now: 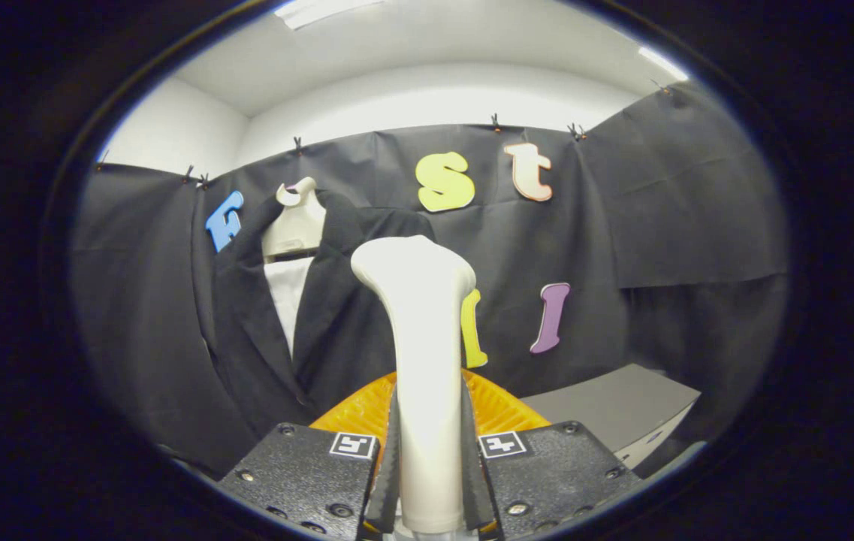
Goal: Iron the clothes twice with a garment steamer, once on the left side and once on the right side.
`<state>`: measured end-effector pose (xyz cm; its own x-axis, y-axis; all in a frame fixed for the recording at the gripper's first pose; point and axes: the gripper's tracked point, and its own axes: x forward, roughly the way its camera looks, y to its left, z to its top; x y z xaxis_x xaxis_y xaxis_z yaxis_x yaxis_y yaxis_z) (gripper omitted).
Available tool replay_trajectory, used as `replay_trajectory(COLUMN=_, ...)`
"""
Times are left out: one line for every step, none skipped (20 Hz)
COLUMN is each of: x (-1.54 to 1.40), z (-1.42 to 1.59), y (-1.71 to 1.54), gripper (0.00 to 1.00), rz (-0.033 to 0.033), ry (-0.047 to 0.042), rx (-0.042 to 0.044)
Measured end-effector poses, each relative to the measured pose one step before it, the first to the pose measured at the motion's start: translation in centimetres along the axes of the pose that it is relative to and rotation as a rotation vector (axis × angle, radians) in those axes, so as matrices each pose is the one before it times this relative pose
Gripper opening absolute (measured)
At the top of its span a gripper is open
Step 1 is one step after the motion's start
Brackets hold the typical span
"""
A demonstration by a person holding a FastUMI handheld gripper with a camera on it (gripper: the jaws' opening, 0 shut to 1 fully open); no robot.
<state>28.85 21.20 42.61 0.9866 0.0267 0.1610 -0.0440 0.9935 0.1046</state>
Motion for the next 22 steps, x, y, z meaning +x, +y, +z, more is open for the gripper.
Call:
replay_trajectory(x=0.255, z=0.270, y=1.124, gripper=0.37, rz=0.00361, ry=-0.00953, rx=-0.01466)
replay_trajectory(x=0.363, z=0.278, y=1.024, gripper=0.37, rz=0.00369, ry=-0.00759, rx=-0.00949)
replay_trajectory(x=0.325, z=0.081, y=0.839, gripper=0.37, rz=-0.00198, ry=-0.00111, rx=-0.01105)
replay_trajectory(x=0.332, z=0.136, y=0.632, gripper=0.37, rz=-0.00708, ry=-0.00225, rx=-0.00900)
replay_trajectory(x=0.390, z=0.125, y=0.586, gripper=0.37, rz=-0.00362, ry=-0.00444, rx=-0.01269)
replay_trajectory(x=0.463, z=0.099, y=0.505, gripper=0.37, rz=-0.00007, ry=-0.00194, rx=-0.00737)
replay_trajectory(x=0.434, z=-0.046, y=0.372, gripper=0.37, rz=-0.00214, ry=0.00342, rx=-0.00573)
replay_trajectory(x=0.287, z=0.117, y=0.105, gripper=0.37, rz=-0.01261, ry=-0.00149, rx=-0.00687)
replay_trajectory(x=0.347, z=0.145, y=-0.136, gripper=0.37, rz=-0.01499, ry=-0.00506, rx=-0.00815)
replay_trajectory(x=0.284, z=0.052, y=0.003, gripper=0.37, rz=-0.00931, ry=-0.00213, rx=-0.00677)
replay_trajectory(x=0.363, z=-0.189, y=0.027, gripper=0.37, rz=-0.00753, ry=0.00429, rx=-0.00543)
replay_trajectory(x=0.358, z=-0.174, y=-0.010, gripper=0.37, rz=-0.00560, ry=0.00467, rx=-0.00569)
replay_trajectory(x=0.421, z=-0.302, y=-0.043, gripper=0.37, rz=-0.00634, ry=0.00792, rx=-0.00945)
replay_trajectory(x=0.246, z=-0.363, y=-0.053, gripper=0.37, rz=-0.00407, ry=0.00774, rx=-0.00560)
replay_trajectory(x=0.192, z=-0.254, y=-0.035, gripper=0.37, rz=-0.00382, ry=0.00685, rx=-0.00090)
replay_trajectory(x=0.132, z=-0.276, y=-0.122, gripper=0.37, rz=-0.00555, ry=0.00800, rx=-0.00613)
replay_trajectory(x=0.336, z=-0.244, y=-0.139, gripper=0.37, rz=-0.00289, ry=0.00365, rx=-0.00873)
replay_trajectory(x=0.192, z=-0.251, y=-0.045, gripper=0.37, rz=-0.00178, ry=0.00462, rx=-0.01087)
replay_trajectory(x=0.222, z=-0.274, y=-0.068, gripper=0.37, rz=-0.00071, ry=0.00394, rx=-0.00796)
replay_trajectory(x=0.124, z=-0.183, y=0.057, gripper=0.37, rz=0.00000, ry=0.00237, rx=-0.00844)
replay_trajectory(x=0.037, z=-0.297, y=0.072, gripper=0.37, rz=-0.00116, ry=0.00229, rx=-0.00835)
replay_trajectory(x=-0.077, z=-0.273, y=0.102, gripper=0.37, rz=0.00280, ry=0.00136, rx=-0.00666)
